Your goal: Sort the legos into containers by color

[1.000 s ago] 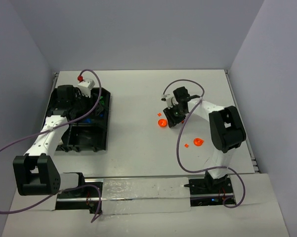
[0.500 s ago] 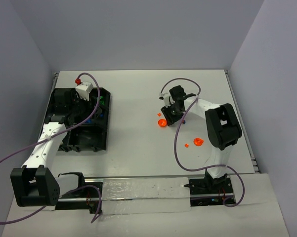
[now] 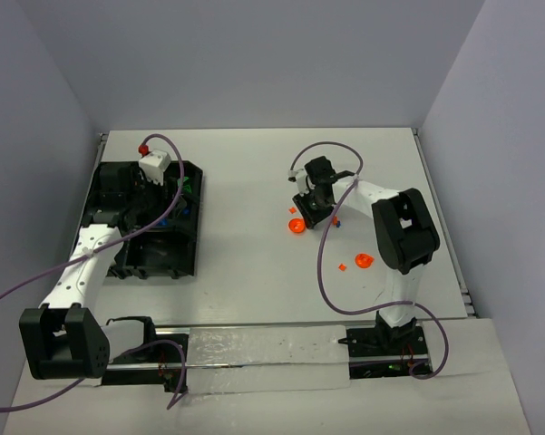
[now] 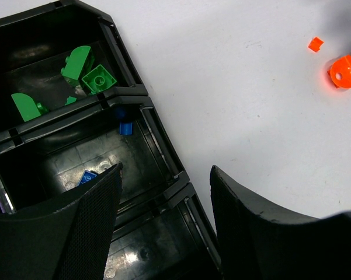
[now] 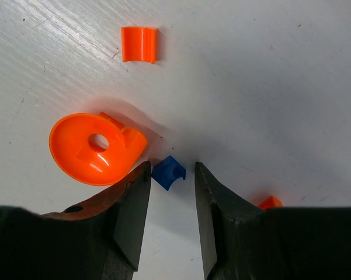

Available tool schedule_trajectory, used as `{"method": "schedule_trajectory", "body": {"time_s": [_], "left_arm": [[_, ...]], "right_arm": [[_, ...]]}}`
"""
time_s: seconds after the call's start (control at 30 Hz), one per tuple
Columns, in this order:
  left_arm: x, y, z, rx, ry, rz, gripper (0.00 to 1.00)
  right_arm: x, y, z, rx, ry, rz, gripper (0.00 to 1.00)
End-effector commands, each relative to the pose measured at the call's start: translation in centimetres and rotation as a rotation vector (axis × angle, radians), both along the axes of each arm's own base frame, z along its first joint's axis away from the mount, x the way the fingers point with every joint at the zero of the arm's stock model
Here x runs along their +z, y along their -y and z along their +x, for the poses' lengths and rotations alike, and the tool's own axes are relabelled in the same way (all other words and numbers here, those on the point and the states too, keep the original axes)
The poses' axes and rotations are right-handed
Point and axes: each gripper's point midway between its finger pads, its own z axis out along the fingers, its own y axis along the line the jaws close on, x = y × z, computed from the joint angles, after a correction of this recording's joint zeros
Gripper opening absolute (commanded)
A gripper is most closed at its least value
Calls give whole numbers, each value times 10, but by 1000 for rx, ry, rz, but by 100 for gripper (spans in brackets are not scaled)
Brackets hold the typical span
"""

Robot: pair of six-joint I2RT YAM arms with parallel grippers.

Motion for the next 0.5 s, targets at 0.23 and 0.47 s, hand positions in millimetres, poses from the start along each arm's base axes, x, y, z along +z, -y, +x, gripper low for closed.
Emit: {"method": "schedule_trajectory", "body": {"time_s": [0.23,0.47], "left_arm": [[11,4,0,-26,37,-15,68],[17,15,-1,-91,74,-50,69]], "right_arm": [[-11,-2,-22,-17,-85,4,22],[20,-18,-18,-32,-62,126,11]]}}
